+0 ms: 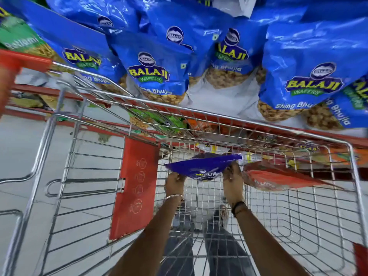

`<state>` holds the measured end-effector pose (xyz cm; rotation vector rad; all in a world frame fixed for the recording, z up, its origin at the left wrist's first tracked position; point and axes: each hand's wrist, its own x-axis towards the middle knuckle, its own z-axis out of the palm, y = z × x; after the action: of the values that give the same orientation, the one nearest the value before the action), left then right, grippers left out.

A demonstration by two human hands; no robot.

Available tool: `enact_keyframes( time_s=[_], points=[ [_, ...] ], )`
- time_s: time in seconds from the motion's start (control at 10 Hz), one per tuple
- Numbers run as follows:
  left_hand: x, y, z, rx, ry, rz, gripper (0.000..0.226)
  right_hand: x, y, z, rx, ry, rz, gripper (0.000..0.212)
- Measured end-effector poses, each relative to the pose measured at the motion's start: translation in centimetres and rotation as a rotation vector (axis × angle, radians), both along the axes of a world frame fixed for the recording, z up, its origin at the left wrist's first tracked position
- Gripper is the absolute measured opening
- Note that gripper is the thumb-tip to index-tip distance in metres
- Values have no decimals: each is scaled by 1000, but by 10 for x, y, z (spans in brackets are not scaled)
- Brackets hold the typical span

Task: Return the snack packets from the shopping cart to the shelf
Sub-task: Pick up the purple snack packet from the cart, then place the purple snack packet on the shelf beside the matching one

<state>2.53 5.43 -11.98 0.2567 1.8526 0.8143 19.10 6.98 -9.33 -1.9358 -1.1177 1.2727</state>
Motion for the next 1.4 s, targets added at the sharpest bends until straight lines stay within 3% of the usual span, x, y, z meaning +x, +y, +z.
enact_keyframes(
  time_s=[0.1, 0.2, 0.4, 0.6, 0.7, 0.8, 0.9, 1.0, 1.1, 1.4],
  points=[
    [-4, -5, -6, -86, 271, -237, 44, 0, 0, -3, 74, -54, -22, 32],
    [-12, -5, 2, -11, 301, -261, 45, -3, -5, 3, 79, -66, -30, 26],
    [-24, -10, 43, 270, 109, -110, 52, -15, -24, 46, 113, -21, -82, 16],
    [-31, -19, 164, 299, 175, -185, 44, -20, -48, 131, 342, -59, -30, 22],
    [-37, -22, 223, 438, 284, -279, 39, -12, -52, 182, 525, -40, -15, 14],
    [-38, -17, 280, 568, 380, -354, 16, -3, -47, 233, 706, 5, -41, 8],
    [-26, -12, 341, 719, 292, -324, 15, 6, -34, 279, 814, 45, -60, 7],
    [-12, -3, 390, 839, 74, -293, 28, 17, -18, 325, 908, 75, -93, 26],
    [-5, 11, 432, 966, 80, -295, 27, 29, 2, 372, 1005, 47, -97, 33],
    [18, 76, 528, 1273, 276, -216, 12, 29, 74, 491, 1252, 70, -163, 8]
  ],
)
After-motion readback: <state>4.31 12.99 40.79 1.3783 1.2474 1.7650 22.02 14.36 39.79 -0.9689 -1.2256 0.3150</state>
